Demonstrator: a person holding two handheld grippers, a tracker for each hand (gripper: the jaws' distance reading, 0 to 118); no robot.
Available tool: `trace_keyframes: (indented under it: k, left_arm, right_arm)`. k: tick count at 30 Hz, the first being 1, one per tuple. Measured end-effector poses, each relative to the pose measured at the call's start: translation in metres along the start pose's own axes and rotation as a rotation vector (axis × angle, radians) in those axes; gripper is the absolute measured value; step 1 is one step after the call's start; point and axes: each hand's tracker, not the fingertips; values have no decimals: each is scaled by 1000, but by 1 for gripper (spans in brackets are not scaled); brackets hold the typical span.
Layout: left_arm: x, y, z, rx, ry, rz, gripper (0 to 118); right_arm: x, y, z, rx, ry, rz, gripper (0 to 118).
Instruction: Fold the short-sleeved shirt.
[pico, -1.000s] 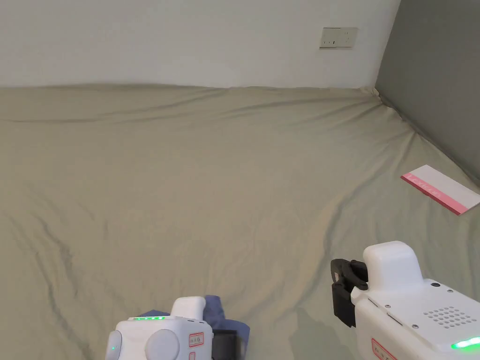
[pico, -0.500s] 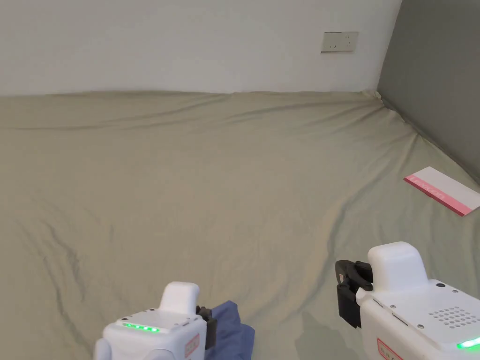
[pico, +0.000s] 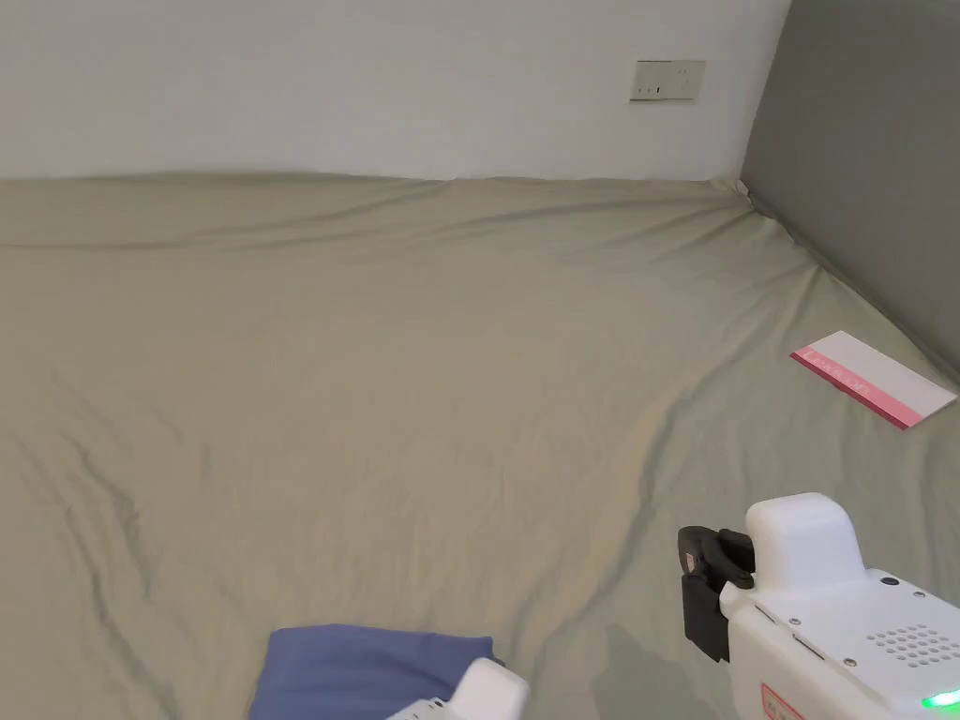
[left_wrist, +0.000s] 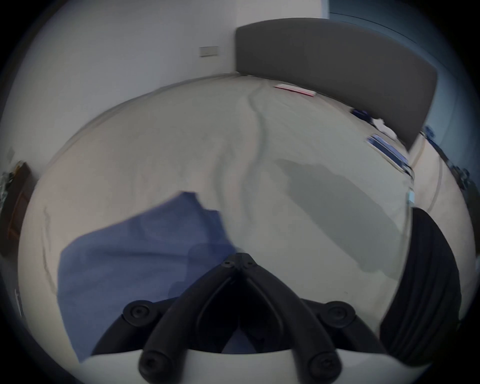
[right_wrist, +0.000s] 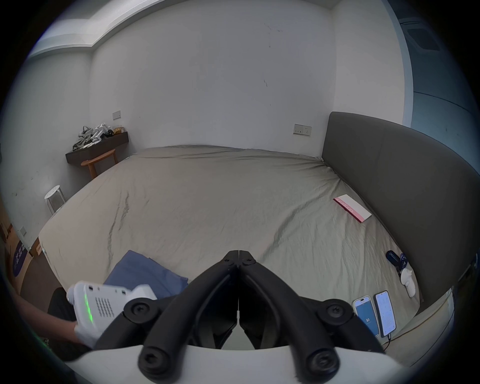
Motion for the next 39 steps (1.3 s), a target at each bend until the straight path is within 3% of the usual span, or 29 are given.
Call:
trace_keyframes:
  k: [5,12,15,18,22,24,26,28,30,31,32,33,39]
  left_arm:
    - [-13,-8,45,78,-174,123,0]
    - [-107,-21,122,273,36,311,0]
    - [-150,-40,135,278,174,341,0]
    - [-179,-60,139,251,211,416,0]
    - [-199,-78,139,228,192,479,0]
    - [-206,-83,136,219,162,517,0]
    - [-214,-87,132,191,84,562,0]
    - [-221,-89,125,158,9,599,12]
    - [-229,-90,115,115,-96,633,40]
    - [-234,-90,107,85,-159,661,60]
    - [-238,-91,96,54,-238,694,96]
    - [-241,-92,85,31,-312,722,118]
    - [-242,-103,18,-55,-551,935,114]
  right_arm:
    - [-6,6,-7,20,22,8,2]
    - [-41,2,-28,-23,120,37,2]
    - [-70,-16,-54,-113,203,76,2]
    - [-94,-47,-89,-232,283,154,2]
    - [-127,-97,-135,-403,283,302,2]
    - [-133,-115,-153,-509,327,295,2]
    - [-134,-126,-163,-527,306,285,2]
    - [-138,-112,-152,-522,323,262,1]
    - [-135,-107,-153,-554,350,223,1]
    - [-130,-109,-157,-555,361,217,1]
    - [-124,-110,-160,-551,370,213,1]
    - [-124,-111,-160,-548,374,211,1]
    - [-125,-116,-155,-514,383,225,1]
